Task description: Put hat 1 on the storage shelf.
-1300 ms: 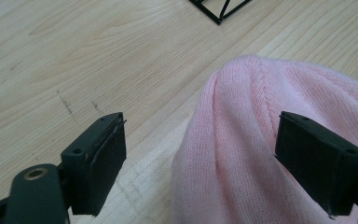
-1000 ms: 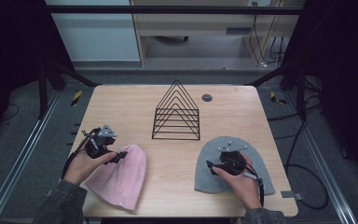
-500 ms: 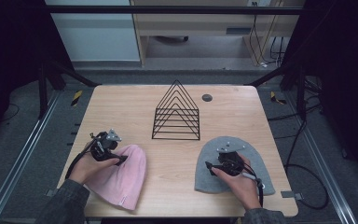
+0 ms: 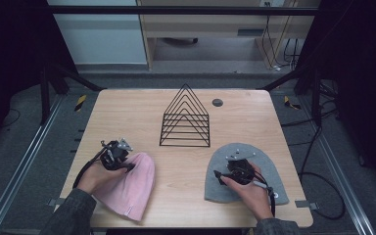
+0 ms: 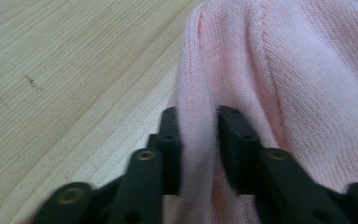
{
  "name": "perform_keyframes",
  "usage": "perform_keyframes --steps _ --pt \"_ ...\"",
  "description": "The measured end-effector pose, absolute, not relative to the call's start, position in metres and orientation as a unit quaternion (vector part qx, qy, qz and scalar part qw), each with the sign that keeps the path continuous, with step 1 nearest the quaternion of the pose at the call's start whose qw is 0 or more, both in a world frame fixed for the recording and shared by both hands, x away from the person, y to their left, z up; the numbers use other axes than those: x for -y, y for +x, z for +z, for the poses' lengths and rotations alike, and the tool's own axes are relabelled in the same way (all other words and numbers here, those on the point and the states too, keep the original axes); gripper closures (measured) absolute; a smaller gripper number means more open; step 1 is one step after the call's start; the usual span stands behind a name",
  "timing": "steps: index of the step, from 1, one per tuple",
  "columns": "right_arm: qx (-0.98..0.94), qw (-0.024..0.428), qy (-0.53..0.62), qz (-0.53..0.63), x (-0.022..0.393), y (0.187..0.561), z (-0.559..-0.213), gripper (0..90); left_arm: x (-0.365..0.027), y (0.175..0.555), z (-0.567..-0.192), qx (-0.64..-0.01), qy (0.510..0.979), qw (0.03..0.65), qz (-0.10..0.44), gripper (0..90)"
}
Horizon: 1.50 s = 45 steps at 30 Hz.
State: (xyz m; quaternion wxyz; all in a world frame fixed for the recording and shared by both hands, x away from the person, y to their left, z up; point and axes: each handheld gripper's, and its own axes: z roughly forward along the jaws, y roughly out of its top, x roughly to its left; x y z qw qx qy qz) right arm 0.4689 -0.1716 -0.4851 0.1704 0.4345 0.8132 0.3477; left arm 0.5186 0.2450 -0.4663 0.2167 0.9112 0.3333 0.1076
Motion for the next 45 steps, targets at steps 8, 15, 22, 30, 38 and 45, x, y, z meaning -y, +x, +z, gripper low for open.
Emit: perform_keyframes --steps 8,15,22,30,38,45 --pt "-0.813 0.179 0.43 0.349 0.17 0.468 -0.482 30.5 -0.247 0.502 -0.441 -0.326 0.905 0.241 0.132 80.8" --pt "-0.812 0.18 0.428 0.355 0.169 0.467 -0.482 30.7 -0.242 0.487 -0.414 -0.308 0.903 0.261 0.149 81.5" --pt "-0.804 0.193 0.421 0.372 0.17 0.464 -0.476 31.3 -0.23 0.477 -0.393 -0.279 0.91 0.257 0.164 81.6" --pt "-0.793 0.206 0.413 0.397 0.165 0.461 -0.464 31.7 -0.221 0.475 -0.375 -0.266 0.911 0.261 0.177 81.8" --pt "-0.805 0.199 0.37 0.418 0.143 0.455 -0.438 32.8 -0.209 0.472 -0.332 -0.254 0.9 0.289 0.204 81.8" --pt "-0.818 0.192 0.339 0.422 0.117 0.455 -0.418 36.2 -0.206 0.474 -0.306 -0.255 0.89 0.306 0.221 81.8"
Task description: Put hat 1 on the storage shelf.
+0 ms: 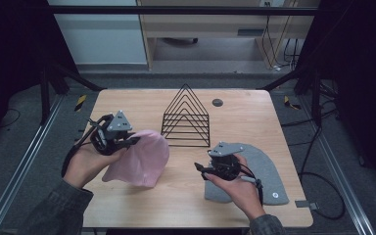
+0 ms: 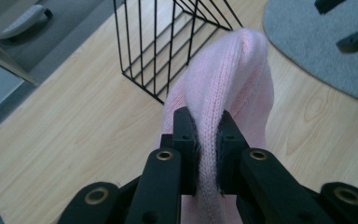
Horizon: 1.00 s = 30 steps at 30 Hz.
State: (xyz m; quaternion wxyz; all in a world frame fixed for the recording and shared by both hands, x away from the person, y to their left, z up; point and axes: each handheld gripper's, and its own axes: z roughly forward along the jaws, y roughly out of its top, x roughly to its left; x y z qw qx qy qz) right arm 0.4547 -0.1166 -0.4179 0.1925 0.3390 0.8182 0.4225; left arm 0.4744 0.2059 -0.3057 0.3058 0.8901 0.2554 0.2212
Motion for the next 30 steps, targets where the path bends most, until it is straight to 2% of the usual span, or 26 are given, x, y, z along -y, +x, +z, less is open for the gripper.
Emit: perform_keyframes --steps 8,15,30 --pt "-0.824 0.171 0.32 0.436 0.089 0.46 -0.412 39.7 -0.207 0.48 -0.282 -0.265 0.877 0.33 0.227 81.8" --pt "-0.836 0.141 0.3 0.437 0.055 0.464 -0.426 44.7 -0.2 0.478 -0.271 -0.253 0.879 0.336 0.225 81.6" --pt "-0.829 0.111 0.3 0.46 0.034 0.477 -0.434 56.6 -0.193 0.476 -0.269 -0.241 0.883 0.339 0.218 81.5"
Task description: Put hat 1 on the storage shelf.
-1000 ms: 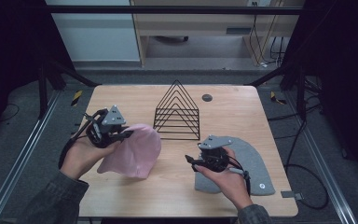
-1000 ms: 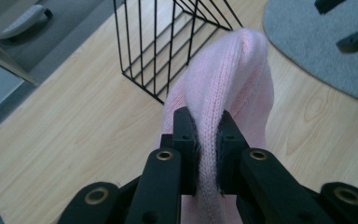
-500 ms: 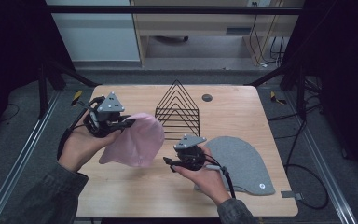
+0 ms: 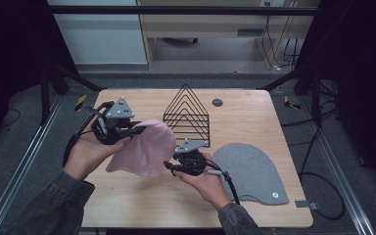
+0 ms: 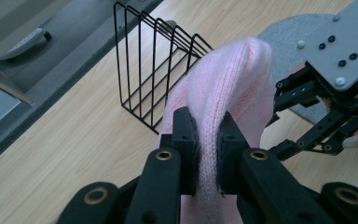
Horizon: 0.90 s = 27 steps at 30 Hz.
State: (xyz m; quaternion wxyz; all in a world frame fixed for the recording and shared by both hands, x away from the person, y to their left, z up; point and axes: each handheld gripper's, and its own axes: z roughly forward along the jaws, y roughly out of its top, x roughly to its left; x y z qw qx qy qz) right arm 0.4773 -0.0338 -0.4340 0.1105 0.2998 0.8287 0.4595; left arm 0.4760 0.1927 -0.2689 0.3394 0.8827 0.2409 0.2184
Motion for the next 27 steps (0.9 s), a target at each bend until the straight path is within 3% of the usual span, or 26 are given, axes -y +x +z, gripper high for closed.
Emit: perform_keyframes --steps 4,10,13,20,27 --pt "-0.831 0.109 0.293 0.459 0.031 0.478 -0.435 60.5 -0.191 0.475 -0.269 -0.24 0.883 0.342 0.216 81.5" --pt "-0.831 0.103 0.285 0.466 0.032 0.479 -0.435 78.0 -0.189 0.474 -0.269 -0.239 0.882 0.347 0.211 81.4" --pt "-0.829 0.105 0.283 0.47 0.035 0.479 -0.433 82.3 -0.189 0.474 -0.269 -0.237 0.882 0.349 0.21 81.2" --pt "-0.831 0.116 0.284 0.465 0.05 0.479 -0.42 83.5 -0.193 0.477 -0.267 -0.24 0.877 0.357 0.214 80.5" --pt "-0.831 0.153 0.279 0.456 0.08 0.485 -0.378 84.2 -0.19 0.49 -0.253 -0.243 0.857 0.399 0.219 80.4"
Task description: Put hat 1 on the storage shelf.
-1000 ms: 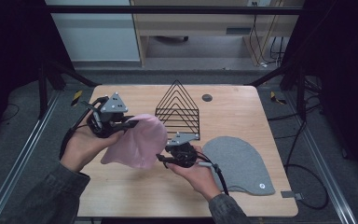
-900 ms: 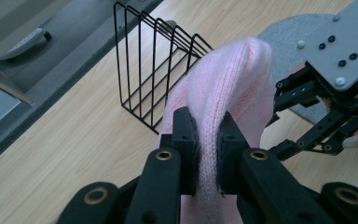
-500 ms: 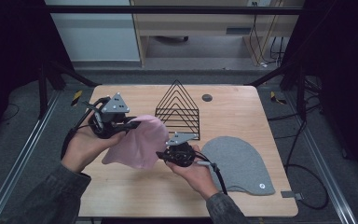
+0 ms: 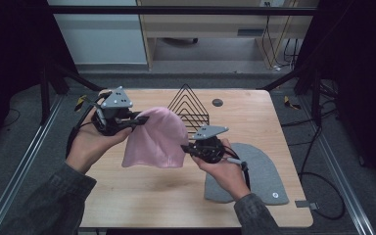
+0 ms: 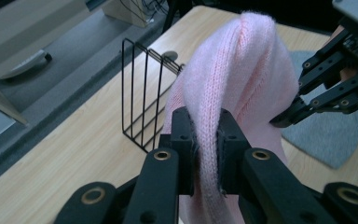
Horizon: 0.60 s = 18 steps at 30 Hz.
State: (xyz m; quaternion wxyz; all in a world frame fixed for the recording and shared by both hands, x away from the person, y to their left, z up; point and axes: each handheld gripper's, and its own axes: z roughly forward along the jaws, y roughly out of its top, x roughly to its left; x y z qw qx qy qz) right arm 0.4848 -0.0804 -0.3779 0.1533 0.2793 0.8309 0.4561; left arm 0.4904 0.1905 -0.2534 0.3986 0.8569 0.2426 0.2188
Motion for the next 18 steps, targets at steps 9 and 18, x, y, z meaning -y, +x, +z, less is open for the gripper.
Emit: perform_keyframes --steps 9,18 --pt "-0.832 0.187 0.272 0.447 0.103 0.5 -0.323 84.3 -0.18 0.506 -0.228 -0.243 0.833 0.439 0.232 80.0" --pt "-0.818 0.219 0.282 0.451 0.12 0.52 -0.274 84.5 -0.167 0.527 -0.204 -0.261 0.808 0.47 0.241 80.0"
